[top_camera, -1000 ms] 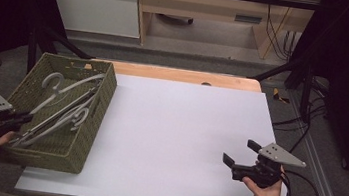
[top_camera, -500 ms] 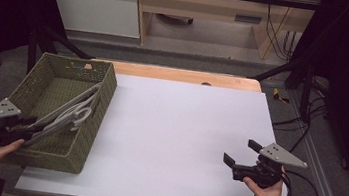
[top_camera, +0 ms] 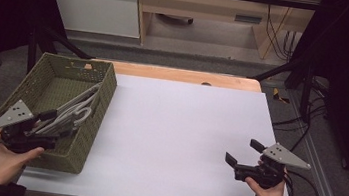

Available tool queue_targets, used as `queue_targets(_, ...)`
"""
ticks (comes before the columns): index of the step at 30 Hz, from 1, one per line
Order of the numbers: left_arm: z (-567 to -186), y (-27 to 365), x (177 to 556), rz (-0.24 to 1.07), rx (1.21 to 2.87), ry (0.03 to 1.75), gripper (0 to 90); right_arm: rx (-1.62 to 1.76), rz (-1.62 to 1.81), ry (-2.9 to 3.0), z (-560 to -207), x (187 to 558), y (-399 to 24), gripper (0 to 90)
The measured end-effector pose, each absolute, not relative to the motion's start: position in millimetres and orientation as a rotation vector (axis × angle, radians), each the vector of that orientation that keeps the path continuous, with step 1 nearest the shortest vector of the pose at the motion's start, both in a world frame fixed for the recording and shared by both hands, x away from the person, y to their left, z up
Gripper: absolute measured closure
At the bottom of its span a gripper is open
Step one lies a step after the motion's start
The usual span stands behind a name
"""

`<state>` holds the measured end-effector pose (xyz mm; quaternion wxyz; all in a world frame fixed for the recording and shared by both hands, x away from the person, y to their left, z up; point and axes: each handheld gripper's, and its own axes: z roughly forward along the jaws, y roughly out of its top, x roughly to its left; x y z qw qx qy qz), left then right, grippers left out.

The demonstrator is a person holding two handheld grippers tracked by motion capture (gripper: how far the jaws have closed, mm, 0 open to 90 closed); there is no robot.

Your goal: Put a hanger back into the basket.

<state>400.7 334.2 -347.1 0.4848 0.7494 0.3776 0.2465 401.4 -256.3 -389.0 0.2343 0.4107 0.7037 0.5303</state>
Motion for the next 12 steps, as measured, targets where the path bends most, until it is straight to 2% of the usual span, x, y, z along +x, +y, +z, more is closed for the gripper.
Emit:
queue_targets(5, -352.6, 311.6, 396.8, 0.589, 1.800, 0.857, 10.6, 1.132, 1.463, 1.927, -389.2, 401.1, -259.1, 0.9)
queue_targets(12, -355.4, 290.7, 392.0, 0.565, 1.787, 0.833, 8.0, 1.139, 1.469, 1.920, -389.6, 400.7, -260.8, 0.9)
